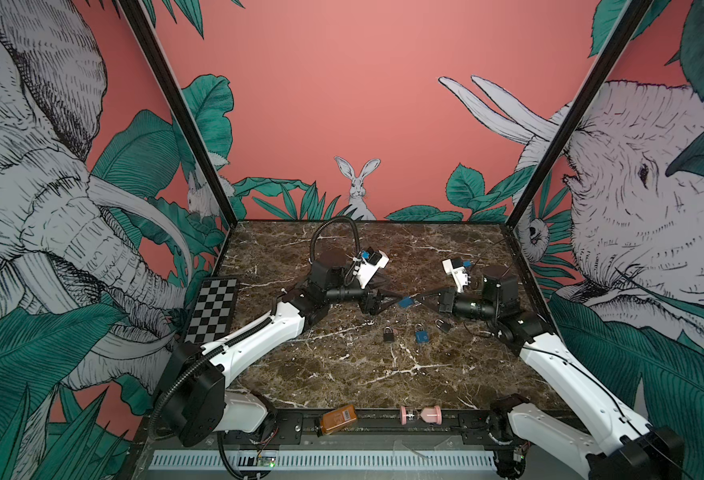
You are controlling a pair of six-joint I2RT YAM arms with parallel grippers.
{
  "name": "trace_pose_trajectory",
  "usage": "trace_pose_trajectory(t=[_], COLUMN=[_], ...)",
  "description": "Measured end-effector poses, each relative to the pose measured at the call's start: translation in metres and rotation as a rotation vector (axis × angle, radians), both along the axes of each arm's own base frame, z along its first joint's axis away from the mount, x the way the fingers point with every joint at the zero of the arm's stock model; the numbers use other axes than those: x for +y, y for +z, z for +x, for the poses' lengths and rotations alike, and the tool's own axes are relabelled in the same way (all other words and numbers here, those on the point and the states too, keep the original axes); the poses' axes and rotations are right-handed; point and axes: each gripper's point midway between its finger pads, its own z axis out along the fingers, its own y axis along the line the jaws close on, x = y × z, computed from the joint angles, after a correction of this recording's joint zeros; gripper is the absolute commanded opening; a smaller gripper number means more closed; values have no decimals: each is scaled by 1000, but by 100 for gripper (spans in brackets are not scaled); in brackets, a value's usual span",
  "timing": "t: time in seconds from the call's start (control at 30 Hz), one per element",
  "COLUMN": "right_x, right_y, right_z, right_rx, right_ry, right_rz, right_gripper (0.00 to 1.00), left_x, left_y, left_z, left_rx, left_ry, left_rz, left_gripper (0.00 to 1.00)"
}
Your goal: Lock with the key
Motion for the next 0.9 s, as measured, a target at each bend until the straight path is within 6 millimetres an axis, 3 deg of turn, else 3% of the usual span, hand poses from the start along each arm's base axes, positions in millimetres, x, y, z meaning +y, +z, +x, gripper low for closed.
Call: trace_pose_trajectory(t=[0.17,0.67,0.9], right_x=[1,3,2], right_y=[12,32,35], right_z=[-2,-4,-3], right_rx=[-11,-18,-29], right_ry=[4,2,0], right_rz=[42,100,106], right_gripper=[0,0,0], left_x=[-7,-18,-22], left_y=[8,6,5], left_z=[-11,-15,-13], left_rx=[34,108,124], left_ry=[-81,-163,-177], left_rz=[-53,-92,-93], left_gripper=[66,38,35])
